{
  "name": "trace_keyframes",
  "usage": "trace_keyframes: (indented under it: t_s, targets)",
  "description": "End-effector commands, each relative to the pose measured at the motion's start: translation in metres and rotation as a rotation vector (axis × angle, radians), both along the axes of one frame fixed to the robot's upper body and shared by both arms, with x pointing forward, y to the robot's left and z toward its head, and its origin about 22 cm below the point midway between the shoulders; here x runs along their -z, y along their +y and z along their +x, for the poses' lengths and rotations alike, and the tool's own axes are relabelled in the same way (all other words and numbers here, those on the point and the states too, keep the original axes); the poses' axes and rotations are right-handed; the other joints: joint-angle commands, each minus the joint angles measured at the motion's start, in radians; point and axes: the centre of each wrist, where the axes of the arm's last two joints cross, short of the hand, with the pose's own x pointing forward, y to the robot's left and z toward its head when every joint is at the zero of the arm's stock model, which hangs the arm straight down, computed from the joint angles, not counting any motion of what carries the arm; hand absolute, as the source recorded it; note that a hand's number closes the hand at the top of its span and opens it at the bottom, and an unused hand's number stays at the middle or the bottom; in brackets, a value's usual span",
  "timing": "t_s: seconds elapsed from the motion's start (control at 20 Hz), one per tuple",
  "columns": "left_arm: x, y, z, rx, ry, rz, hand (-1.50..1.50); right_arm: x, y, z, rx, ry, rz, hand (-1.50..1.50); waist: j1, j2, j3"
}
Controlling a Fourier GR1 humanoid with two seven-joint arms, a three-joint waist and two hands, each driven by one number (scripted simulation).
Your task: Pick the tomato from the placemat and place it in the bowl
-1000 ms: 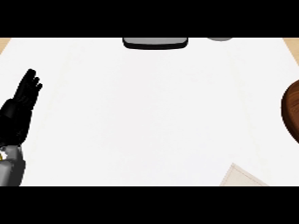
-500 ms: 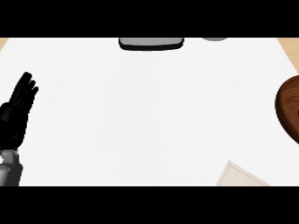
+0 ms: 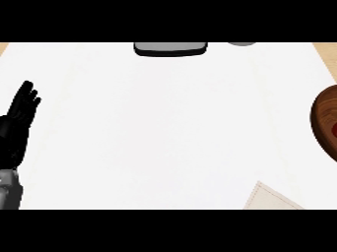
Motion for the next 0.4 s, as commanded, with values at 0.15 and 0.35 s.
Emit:
trace_keyframes:
  t_s: [0.15, 0.35]
  targets:
    - [-0.002, -0.001, 0.010, 0.019, 0.004, 0.005, 0.00, -0.008, 0.007, -0.085, -0.068, -0.114, -0.002, -1.50, 0.012, 0.005, 0.000]
    - [-0.003, 0.006, 0.003, 0.018, 0.001, 0.004, 0.00, -0.010, 0.021, -0.107, -0.098, -0.160, -0.023, -1.50, 0.018, 0.005, 0.000]
